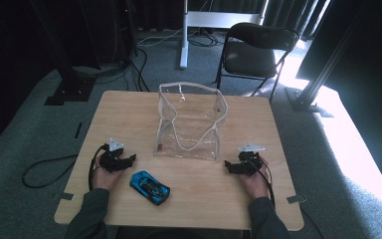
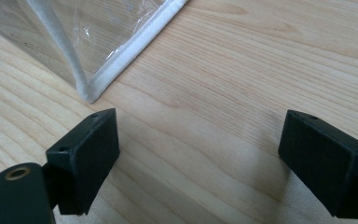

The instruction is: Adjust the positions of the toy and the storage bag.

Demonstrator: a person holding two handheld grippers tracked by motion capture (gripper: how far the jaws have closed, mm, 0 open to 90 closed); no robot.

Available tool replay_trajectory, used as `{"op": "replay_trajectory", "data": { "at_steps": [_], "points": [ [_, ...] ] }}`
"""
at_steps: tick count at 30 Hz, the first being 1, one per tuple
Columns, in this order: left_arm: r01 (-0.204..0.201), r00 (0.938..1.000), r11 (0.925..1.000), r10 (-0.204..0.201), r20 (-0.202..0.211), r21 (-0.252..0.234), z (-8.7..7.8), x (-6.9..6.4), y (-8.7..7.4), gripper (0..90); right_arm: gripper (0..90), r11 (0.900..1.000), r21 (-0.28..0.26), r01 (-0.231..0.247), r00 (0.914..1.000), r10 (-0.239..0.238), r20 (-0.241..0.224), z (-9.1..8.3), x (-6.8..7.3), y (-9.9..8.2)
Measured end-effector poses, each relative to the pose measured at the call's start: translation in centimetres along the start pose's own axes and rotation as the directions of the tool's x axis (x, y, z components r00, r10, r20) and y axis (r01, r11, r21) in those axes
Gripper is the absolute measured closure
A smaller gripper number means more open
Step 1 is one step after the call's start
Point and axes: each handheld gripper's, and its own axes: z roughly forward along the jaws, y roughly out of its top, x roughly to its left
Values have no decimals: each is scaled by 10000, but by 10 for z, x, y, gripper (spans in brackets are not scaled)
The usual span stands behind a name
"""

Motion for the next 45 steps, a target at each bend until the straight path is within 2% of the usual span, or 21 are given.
{"op": "replay_trajectory", "data": {
  "at_steps": [2,9,15,19,22,29,37,45],
  "points": [
    [12,10000,10000,-12,25,5,-1,-1,0,436,142,10000,-50,-15,10000,15,8,0,0,0],
    [-71,9995,10000,70,322,23,-4,-7,5,485,229,9999,-67,-117,9999,118,72,-2,3,0],
    [-140,9978,9994,159,651,-304,-11,-14,12,496,421,10000,22,-18,10000,18,-7,-7,5,1],
    [-103,9959,9988,146,894,-478,-15,-17,17,501,435,10000,-8,16,9998,-16,-222,-9,8,3],
    [-206,9939,9981,268,1071,-587,-17,-21,23,501,471,9988,-264,412,9987,-420,-293,-14,16,11],
    [-467,9891,9952,581,1352,-856,-19,-30,36,496,562,9928,-856,834,9944,-885,-579,-26,26,28],
    [-638,9805,9890,870,1760,-1333,-25,-40,58,474,564,9833,-1341,1229,9891,-1324,-639,-39,33,52],
    [-1015,9656,9787,1401,2193,-1784,-30,-55,77,464,604,9741,-1753,1426,9836,-1593,-848,-47,36,68]
  ]
}}
